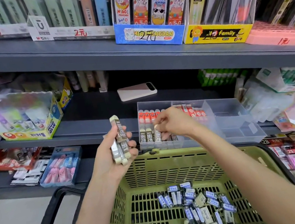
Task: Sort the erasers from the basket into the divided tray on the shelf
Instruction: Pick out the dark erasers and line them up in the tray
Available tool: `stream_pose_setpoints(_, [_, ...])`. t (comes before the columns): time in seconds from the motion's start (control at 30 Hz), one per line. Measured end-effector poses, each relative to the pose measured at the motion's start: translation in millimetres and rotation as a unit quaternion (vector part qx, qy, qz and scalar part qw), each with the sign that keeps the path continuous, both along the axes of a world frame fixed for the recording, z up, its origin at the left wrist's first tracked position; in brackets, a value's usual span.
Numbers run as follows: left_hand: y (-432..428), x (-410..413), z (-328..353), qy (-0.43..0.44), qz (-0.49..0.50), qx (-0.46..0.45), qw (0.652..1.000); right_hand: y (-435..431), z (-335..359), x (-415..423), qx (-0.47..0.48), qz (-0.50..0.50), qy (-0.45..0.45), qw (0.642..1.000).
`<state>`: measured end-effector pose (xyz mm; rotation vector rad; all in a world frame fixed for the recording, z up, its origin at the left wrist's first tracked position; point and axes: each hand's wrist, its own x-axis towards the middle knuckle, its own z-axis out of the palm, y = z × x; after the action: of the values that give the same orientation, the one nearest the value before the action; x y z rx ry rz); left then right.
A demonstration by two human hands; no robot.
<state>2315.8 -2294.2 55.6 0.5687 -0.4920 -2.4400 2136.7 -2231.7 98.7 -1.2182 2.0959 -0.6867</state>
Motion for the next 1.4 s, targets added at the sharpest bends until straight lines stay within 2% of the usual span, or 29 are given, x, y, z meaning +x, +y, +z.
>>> stream_pose_setpoints(0.1, [1,2,-2,-0.023,-0.017,-0.013,1.000,4,-16,12,-0.045,-0.085,0.034,0.995])
stream_pose_setpoints(0.3, [4,1,-3,-0.058,-0.045,-0.040,0.997,10,-12,19,-0.095,-0.050,0.128,0.986])
stream_pose_setpoints(0.33, [4,1,-3,-0.058,-0.060,-0.048,0.995,11,-6,22,-0.132,-0.043,0.115,0.984])
stream_pose_setpoints(0.4, [6,1,-2,-0.051,-0.105,-0.066,0.991,14,6,30,-0.190,-0.009,0.004,0.982])
stream_pose_setpoints(0.47, [7,2,-2,-0.045,-0.149,-0.078,0.985,16,16,40,-0.187,0.057,-0.084,0.977])
stream_pose_setpoints(0.53, [9,2,-2,-0.039,-0.176,-0.080,0.980,18,19,47,-0.174,0.101,-0.127,0.971])
stream_pose_setpoints(0.6, [11,3,-2,-0.027,-0.183,-0.068,0.980,19,24,43,-0.179,0.086,-0.190,0.961])
stream_pose_setpoints(0.67, [10,4,-2,-0.013,-0.166,-0.055,0.985,19,29,23,-0.214,0.006,-0.238,0.947])
stream_pose_setpoints(0.73, [8,3,-1,-0.012,-0.119,-0.029,0.992,20,32,-2,-0.229,-0.076,-0.188,0.952])
stream_pose_setpoints(0.8, [5,2,-1,-0.004,-0.057,0.013,0.998,20,25,-16,-0.178,-0.108,-0.076,0.975])
stream_pose_setpoints(0.87, [2,2,-2,0.017,-0.016,0.055,0.998,19,13,-17,-0.101,-0.091,0.013,0.991])
stream_pose_setpoints(0.93, [2,3,-1,0.041,0.006,0.091,0.995,17,2,-11,-0.041,-0.052,0.052,0.996])
stream_pose_setpoints(1.07, [4,4,1,0.093,0.068,0.165,0.980,6,-6,-6,0.007,-0.021,0.121,0.992])
stream_pose_setpoints(1.17, [5,3,5,0.090,0.075,0.149,0.982,5,-7,4,0.025,0.014,0.206,0.978])
stream_pose_setpoints(1.27, [5,3,4,0.089,0.070,0.133,0.985,10,-1,10,-0.017,0.013,0.292,0.956])
stream_pose_setpoints(1.3, [5,3,4,0.092,0.069,0.127,0.985,11,3,16,-0.054,0.001,0.295,0.954])
stream_pose_setpoints(1.33, [5,2,4,0.092,0.068,0.121,0.986,13,7,25,-0.100,-0.012,0.255,0.962])
stream_pose_setpoints(1.4, [5,1,3,0.087,0.069,0.108,0.988,15,12,50,-0.157,-0.022,0.123,0.980])
